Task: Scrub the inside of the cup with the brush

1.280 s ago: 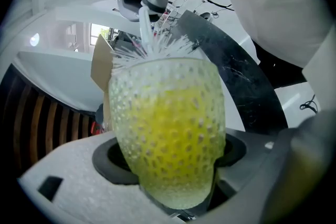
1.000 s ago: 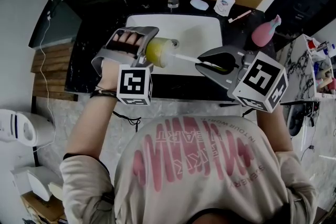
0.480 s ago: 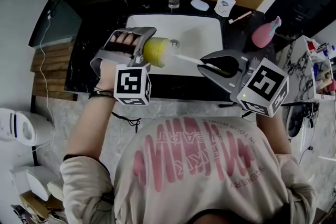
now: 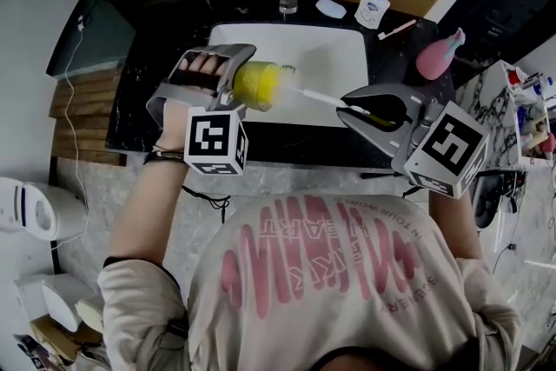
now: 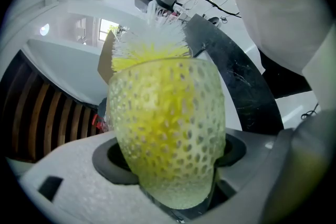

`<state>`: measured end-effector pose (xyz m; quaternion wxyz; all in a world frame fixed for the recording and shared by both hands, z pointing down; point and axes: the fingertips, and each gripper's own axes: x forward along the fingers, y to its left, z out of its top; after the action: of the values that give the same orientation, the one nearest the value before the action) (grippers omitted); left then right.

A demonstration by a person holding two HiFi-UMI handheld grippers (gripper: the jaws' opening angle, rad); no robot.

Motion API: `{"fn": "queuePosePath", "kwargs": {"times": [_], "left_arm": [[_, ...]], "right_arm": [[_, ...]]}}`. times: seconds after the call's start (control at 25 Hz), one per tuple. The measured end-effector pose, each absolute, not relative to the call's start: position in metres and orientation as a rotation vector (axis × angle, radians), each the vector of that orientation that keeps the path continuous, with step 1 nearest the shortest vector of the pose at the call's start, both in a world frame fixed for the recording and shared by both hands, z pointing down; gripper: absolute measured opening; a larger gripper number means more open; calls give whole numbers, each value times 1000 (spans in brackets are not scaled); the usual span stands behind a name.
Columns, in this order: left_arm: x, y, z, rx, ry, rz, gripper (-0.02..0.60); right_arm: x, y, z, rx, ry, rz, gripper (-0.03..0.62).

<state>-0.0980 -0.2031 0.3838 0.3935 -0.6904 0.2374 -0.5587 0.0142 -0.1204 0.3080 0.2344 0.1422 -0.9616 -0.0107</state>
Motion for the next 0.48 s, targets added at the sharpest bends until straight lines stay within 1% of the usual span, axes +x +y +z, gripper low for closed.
{"fn": "queuePosePath", "kwargs": {"times": [0.24,0.48], "left_arm": [[-93,-198,372,-1772,609,-1369,377],[-89,-192,363,-1765,594,-1324,377]], "right_arm": [[15,-120,302,409,-2663,-66,48],[16,-118,301,401,-2696,-22,49]]}}
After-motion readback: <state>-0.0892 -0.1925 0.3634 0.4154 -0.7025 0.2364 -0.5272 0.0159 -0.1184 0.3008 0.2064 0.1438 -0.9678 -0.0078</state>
